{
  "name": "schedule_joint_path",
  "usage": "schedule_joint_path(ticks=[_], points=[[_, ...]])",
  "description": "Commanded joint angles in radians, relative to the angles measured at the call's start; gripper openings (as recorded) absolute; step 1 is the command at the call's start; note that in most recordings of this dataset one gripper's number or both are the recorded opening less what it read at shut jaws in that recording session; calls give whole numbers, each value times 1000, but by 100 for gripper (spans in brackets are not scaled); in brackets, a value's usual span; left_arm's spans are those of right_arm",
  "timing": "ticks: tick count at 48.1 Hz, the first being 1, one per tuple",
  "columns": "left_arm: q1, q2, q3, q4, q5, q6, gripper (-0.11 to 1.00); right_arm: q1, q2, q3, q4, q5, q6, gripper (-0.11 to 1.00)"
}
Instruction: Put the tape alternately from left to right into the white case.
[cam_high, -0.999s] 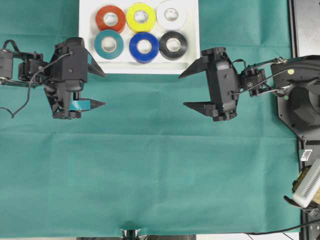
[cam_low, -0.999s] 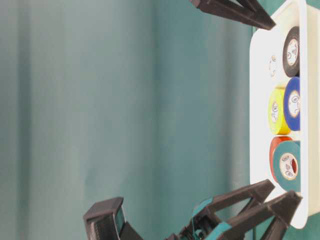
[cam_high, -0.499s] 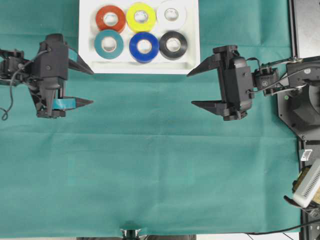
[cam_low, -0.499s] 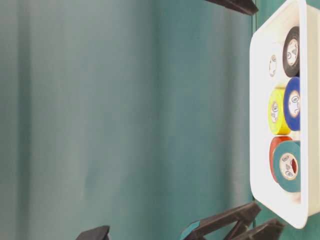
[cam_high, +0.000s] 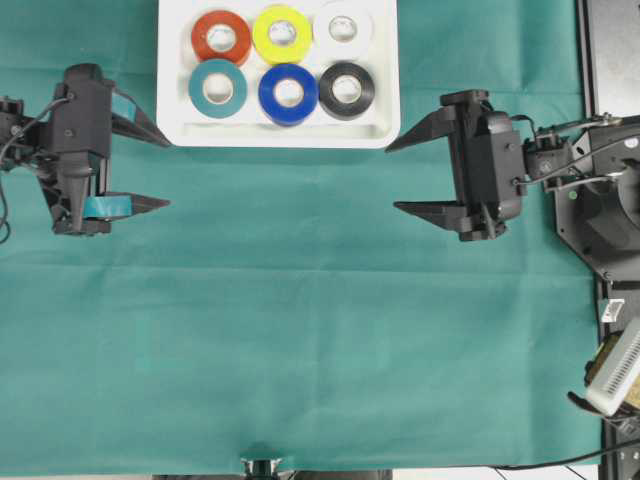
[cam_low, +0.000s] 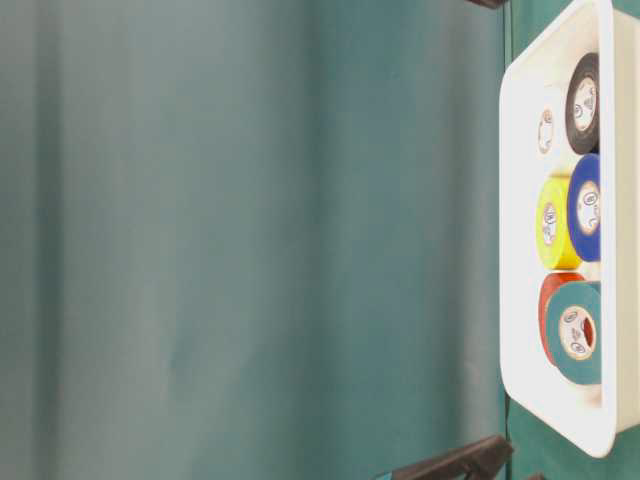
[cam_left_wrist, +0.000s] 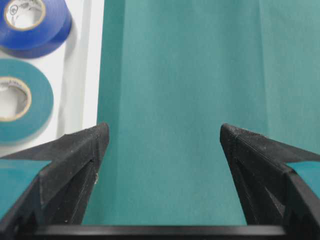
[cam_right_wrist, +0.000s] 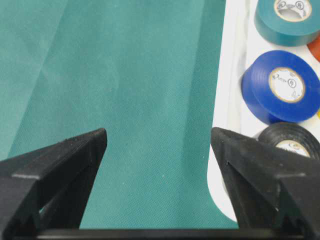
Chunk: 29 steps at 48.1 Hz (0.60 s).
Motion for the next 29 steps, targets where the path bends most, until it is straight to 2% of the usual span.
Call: schedule_joint_path(ticks=[1,29], points=[[2,-34,3,0,-9,0,100,0,-32,0,8,-3,2,83],[12,-219,127,0,-32,0,100,0,-213,97,84,-3,2,83]])
